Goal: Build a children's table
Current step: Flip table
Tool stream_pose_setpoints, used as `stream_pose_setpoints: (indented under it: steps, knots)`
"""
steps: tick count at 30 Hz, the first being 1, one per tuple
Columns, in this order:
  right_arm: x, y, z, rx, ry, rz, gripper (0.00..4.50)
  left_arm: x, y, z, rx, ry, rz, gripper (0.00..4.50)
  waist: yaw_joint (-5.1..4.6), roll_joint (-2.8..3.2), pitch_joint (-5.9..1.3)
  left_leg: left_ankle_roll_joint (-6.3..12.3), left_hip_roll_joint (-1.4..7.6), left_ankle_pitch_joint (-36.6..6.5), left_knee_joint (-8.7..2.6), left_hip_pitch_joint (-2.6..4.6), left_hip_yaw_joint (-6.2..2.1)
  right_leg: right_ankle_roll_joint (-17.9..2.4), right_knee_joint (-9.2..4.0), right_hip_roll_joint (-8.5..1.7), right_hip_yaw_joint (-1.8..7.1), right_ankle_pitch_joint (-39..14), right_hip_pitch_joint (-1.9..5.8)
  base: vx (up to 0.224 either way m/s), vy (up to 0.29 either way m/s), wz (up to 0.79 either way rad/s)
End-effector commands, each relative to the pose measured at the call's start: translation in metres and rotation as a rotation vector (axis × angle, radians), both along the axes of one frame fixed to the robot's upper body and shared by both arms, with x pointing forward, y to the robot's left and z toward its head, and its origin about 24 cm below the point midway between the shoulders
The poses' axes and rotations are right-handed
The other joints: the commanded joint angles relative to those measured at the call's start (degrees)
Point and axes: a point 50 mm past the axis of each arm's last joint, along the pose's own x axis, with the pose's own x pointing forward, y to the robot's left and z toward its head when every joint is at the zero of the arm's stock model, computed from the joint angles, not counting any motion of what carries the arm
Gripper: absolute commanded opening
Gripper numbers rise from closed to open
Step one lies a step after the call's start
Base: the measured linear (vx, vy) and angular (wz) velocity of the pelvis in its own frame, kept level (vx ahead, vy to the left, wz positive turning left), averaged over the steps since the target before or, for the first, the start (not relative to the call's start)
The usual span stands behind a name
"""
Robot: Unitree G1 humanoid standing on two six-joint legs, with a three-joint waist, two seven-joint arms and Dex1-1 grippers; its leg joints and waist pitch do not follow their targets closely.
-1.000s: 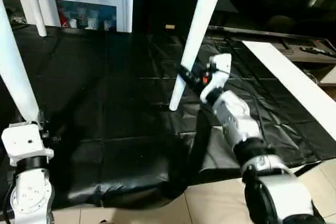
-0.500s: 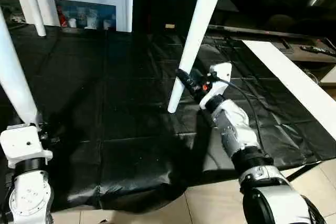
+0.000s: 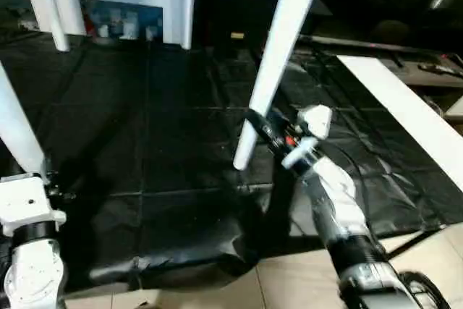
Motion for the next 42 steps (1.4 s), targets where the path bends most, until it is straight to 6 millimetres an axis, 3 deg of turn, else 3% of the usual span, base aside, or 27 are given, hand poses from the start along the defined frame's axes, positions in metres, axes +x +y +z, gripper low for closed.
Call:
stream_pose_setpoints:
  steps: [1,8,14,17,18,19,21,22,26,27,28,29,30,33,34,37,39,40,41,42]
  knots:
    - [-0.004,-0.002,0.028,-0.036,-0.187,0.018,1.44,0.000,-0.005,-0.016,0.017,0.108,-0.031,1.50,0.02,2.32,-2.77,-3.17,2.03,-26.8,-5.56,1.90,-1.84,-5.9,-5.90,-3.71,2.30,-20.1,0.75,0.000,0.000,0.00]
    - [-0.030,-0.019,-0.003,-0.128,-0.126,-0.006,1.44,-0.004,-0.002,-0.018,0.030,0.119,-0.014,1.50,0.42,2.15,-2.40,-3.39,2.04,-29.5,-5.67,2.16,-2.06,-4.5,-6.57,-3.91,2.20,-24.3,0.45,0.000,0.000,0.00]
    - [-0.040,-0.028,-0.021,-0.143,-0.068,-0.078,1.44,-0.013,0.006,-0.019,0.044,0.133,0.012,1.50,-0.29,2.12,-2.02,-4.06,1.83,-34.1,-5.93,2.54,-2.83,-2.5,-7.71,-4.13,1.63,-32.2,0.54,0.000,0.000,0.00]
    - [-0.038,-0.025,-0.024,-0.148,-0.040,-0.051,1.44,-0.015,0.003,-0.015,0.064,0.114,-0.021,1.50,-0.54,2.73,-2.11,-4.45,1.92,-35.1,-6.42,2.60,-3.30,-3.3,-7.69,-4.02,1.24,-29.4,0.94,0.000,0.000,0.00]
    - [-0.038,-0.023,-0.024,-0.136,-0.034,-0.025,1.44,-0.015,0.001,-0.014,0.054,0.106,-0.047,1.85,-0.63,2.73,-2.02,-4.48,1.96,-36.3,-6.52,2.71,-3.39,-3.6,-7.81,-4.00,1.08,-28.9,0.94,0.000,0.000,0.00]
    - [-0.037,-0.023,-0.025,-0.127,-0.016,-0.023,1.79,-0.015,-0.001,-0.014,0.034,0.094,-0.062,2.20,-0.61,2.75,-1.96,-4.51,1.95,-37.1,-6.50,2.92,-3.43,-3.7,-7.97,-4.10,0.99,-29.1,0.88,0.000,0.000,0.00]
    - [-0.036,-0.024,-0.025,-0.098,0.006,-0.033,2.14,-0.017,-0.006,-0.014,0.005,0.080,-0.088,2.20,-0.65,2.74,-1.85,-4.50,1.91,-37.8,-6.46,3.08,-3.46,-3.7,-8.14,-4.24,0.89,-30.0,0.85,0.000,0.000,0.00]
    - [-0.036,-0.025,-0.025,-0.088,0.013,-0.034,2.16,-0.018,-0.008,-0.013,-0.004,0.074,-0.102,2.48,-0.59,2.79,-1.82,-4.62,1.94,-38.0,-6.48,3.12,-3.49,-3.6,-8.34,-4.34,0.81,-30.9,0.93,0.000,0.000,0.00]
    - [-0.038,-0.026,-0.024,-0.042,0.031,-0.034,2.54,-0.023,-0.016,-0.012,-0.051,0.043,-0.149,2.71,-0.39,2.91,-1.79,-4.77,1.98,-38.6,-6.51,3.33,-3.52,-3.8,-8.47,-4.28,0.72,-30.4,0.76,0.000,0.000,0.00]
    - [-0.042,-0.027,-0.023,-0.019,0.041,-0.034,2.57,-0.028,-0.021,-0.011,-0.070,0.028,-0.178,2.76,-0.20,3.46,-1.69,-4.90,2.03,-39.4,-6.59,3.41,-3.65,-3.8,-8.61,-4.38,0.71,-30.7,0.78,0.000,0.000,0.00]
    - [-0.043,-0.027,-0.024,-0.016,0.044,-0.033,2.63,-0.029,-0.021,-0.012,-0.073,0.026,-0.185,2.85,-0.28,3.20,-1.64,-4.98,2.10,-40.2,-6.70,3.27,-3.71,-3.4,-8.80,-4.32,0.43,-31.3,1.01,0.000,0.000,0.00]
    - [-0.046,-0.028,-0.024,-0.013,0.048,-0.032,2.76,-0.031,-0.023,-0.013,-0.090,0.021,-0.195,2.97,-0.15,3.67,-1.71,-5.03,2.05,-40.4,-6.67,3.48,-3.75,-3.5,-8.77,-4.33,0.43,-31.2,0.95,0.000,0.000,0.00]
    - [-0.049,-0.028,-0.024,-0.011,0.051,-0.031,2.88,-0.033,-0.024,-0.013,-0.103,0.019,-0.203,3.07,-0.27,3.47,-1.61,-4.85,2.01,-40.4,-6.67,3.46,-3.64,-3.3,-8.97,-4.25,0.32,-31.5,0.94,0.000,0.000,0.00]
    - [-0.058,-0.032,-0.026,-0.017,0.063,-0.049,3.03,-0.039,-0.029,-0.012,-0.133,0.010,-0.238,3.19,-0.18,3.67,-1.32,-4.96,2.11,-40.5,-6.87,3.21,-3.84,-3.0,-9.18,-4.48,0.23,-33.0,1.27,0.000,0.000,0.00]
    - [-0.060,-0.034,-0.026,-0.019,0.069,-0.058,3.03,-0.041,-0.030,-0.012,-0.133,0.011,-0.246,3.29,-0.27,3.76,-1.18,-5.04,2.07,-41.5,-6.81,3.42,-3.86,-2.6,-9.47,-4.41,-0.04,-34.5,1.10,0.000,0.000,0.00]
    - [-0.077,-0.044,-0.027,-0.015,0.104,-0.097,3.03,-0.051,-0.035,-0.011,-0.176,0.038,-0.237,3.29,-0.50,3.96,-0.66,-5.33,2.27,-43.7,-7.23,3.49,-4.20,-1.6,-10.05,-4.17,-0.88,-36.3,1.59,0.000,0.000,0.00]
    - [-0.088,-0.051,-0.031,-0.032,0.145,-0.133,3.03,-0.056,-0.042,-0.013,-0.205,0.087,-0.282,3.29,-0.70,4.44,-0.16,-5.16,2.43,-47.0,-7.97,3.98,-4.36,-0.7,-10.91,-3.55,-2.61,-37.6,2.17,0.000,0.000,0.00]
    - [-0.091,-0.053,-0.033,-0.043,0.172,-0.151,3.03,-0.057,-0.045,-0.016,-0.208,0.117,-0.289,3.29,-0.47,5.71,0.28,-5.72,4.01,-53.2,-12.53,0.38,-3.88,-1.9,-4.65,-1.59,-4.54,-28.2,6.56,-0.085,0.003,-0.09]
    - [-0.092,-0.054,-0.034,-0.046,0.180,-0.156,3.03,-0.058,-0.046,-0.016,-0.207,0.124,-0.292,3.29,1.39,5.90,0.42,-6.14,4.63,-56.9,-15.34,-4.11,-2.74,-2.7,3.80,-1.12,-4.20,-20.1,10.05,-0.085,0.003,-0.09]
    - [-0.093,-0.055,-0.036,-0.052,0.199,-0.166,3.03,-0.059,-0.047,-0.016,-0.205,0.139,-0.299,3.29,5.19,5.63,0.99,-5.68,4.22,-58.2,-15.68,-7.34,-0.36,-2.4,7.26,-0.32,-4.00,-16.7,10.56,-0.110,-0.014,0.07]
